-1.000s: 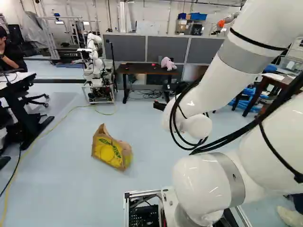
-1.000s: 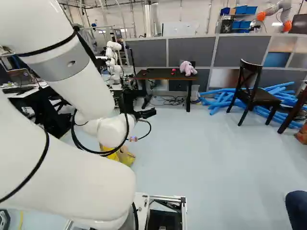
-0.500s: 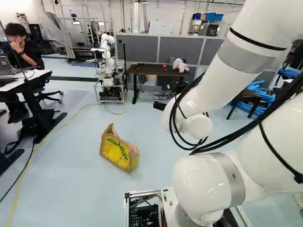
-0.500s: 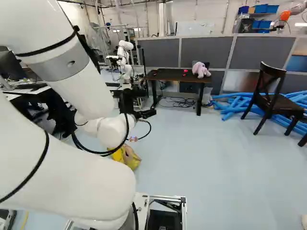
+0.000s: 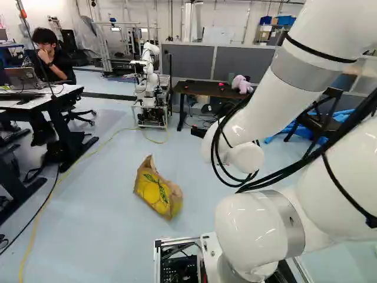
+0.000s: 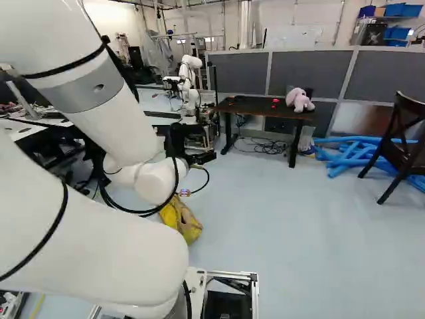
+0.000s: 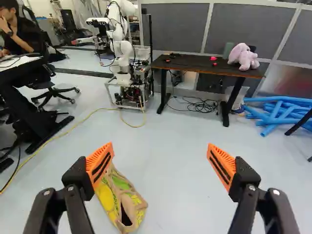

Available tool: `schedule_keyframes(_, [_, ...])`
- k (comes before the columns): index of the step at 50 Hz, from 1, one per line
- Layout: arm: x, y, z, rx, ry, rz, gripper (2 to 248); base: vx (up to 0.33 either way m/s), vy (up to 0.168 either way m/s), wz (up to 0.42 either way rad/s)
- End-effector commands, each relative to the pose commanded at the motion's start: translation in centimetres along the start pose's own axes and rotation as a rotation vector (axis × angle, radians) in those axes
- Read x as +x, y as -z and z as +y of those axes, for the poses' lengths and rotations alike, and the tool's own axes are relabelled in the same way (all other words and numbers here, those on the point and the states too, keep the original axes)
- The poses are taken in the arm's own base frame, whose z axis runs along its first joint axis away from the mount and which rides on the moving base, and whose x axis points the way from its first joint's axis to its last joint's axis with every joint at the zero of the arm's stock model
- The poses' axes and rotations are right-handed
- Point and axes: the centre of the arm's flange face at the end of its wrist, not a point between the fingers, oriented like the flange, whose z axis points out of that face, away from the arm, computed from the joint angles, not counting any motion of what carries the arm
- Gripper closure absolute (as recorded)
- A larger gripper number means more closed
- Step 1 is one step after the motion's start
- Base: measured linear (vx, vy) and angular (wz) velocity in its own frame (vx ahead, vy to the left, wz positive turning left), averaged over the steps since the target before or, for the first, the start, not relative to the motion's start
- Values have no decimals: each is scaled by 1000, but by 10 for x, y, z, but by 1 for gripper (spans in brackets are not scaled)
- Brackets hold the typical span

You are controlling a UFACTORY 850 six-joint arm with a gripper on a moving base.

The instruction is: Pick up the bag on the ground and place it on the table

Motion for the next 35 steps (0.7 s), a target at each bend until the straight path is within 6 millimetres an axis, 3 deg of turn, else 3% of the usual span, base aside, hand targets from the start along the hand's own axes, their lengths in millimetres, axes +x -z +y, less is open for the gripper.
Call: schedule_keyframes(35, [0, 0, 0, 0, 0, 0, 3, 136, 52, 236])
